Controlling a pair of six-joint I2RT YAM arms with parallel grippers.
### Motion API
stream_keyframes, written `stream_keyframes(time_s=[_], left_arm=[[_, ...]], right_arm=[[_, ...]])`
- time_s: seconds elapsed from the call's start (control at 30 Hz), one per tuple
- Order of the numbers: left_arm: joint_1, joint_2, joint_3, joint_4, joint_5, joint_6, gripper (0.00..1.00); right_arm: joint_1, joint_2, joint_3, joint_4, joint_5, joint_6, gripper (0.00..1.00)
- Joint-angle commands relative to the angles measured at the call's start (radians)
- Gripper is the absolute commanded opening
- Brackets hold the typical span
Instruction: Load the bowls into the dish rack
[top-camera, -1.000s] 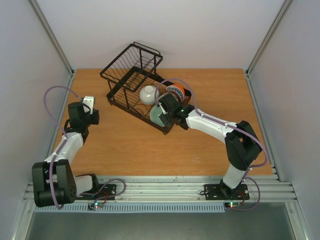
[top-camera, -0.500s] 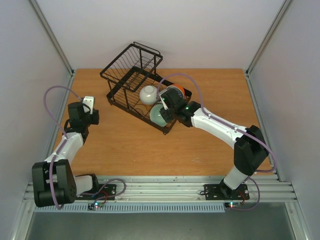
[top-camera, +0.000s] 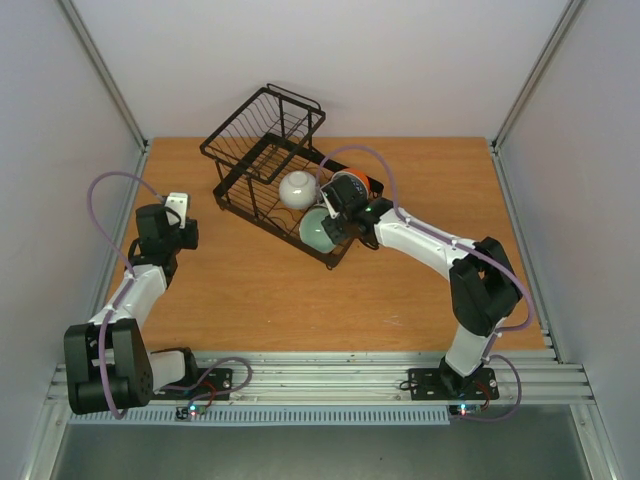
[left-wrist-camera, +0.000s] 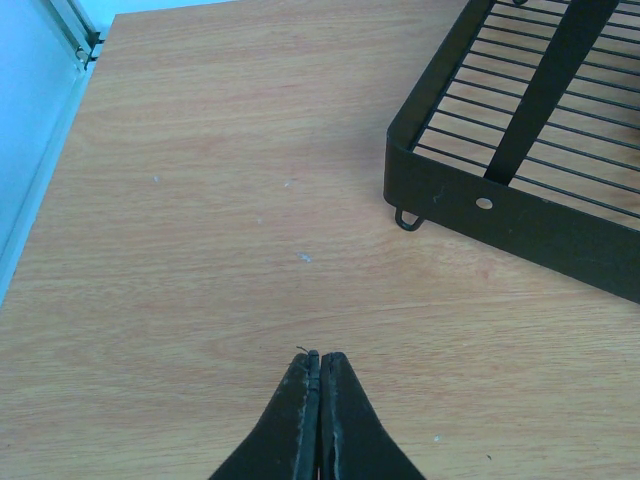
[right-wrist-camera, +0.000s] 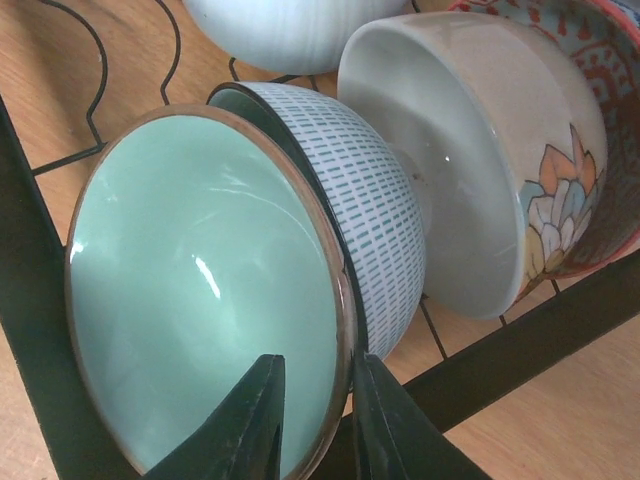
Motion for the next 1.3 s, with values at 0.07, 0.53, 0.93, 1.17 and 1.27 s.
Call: stream_keyframes(time_s=[0.07, 0.53, 0.93, 1.17, 1.27], left_arm=[[0.007, -0.024, -0.015, 0.055, 0.001, -0.01, 0.0], [0.007, -0.022, -0.015, 0.06, -0.003, -0.012, 0.0], [0.007, -0.023, -0.015, 0.061, -0.006, -0.011, 0.0], [0.008, -0.025, -0.018, 0.063, -0.005, -0.01, 0.0], [0.008, -0.027, -0.02, 0.063, -0.006, -0.01, 0.01]], right_arm=[[-0.008, 0.032, 0.029, -0.001, -0.029, 0.02, 0.14], [-0.002, -0.022, -0.002, 0.007, 0.015, 0.026, 0.01], [0.119, -0.054, -0.057, 0.042, 0.241, -0.054, 0.01], [0.234, -0.011, -0.06, 0.092, 0.45, -0.124, 0.01], [0.278, 0.012, -0.059, 0.119, 0.53, -0.153, 0.01]])
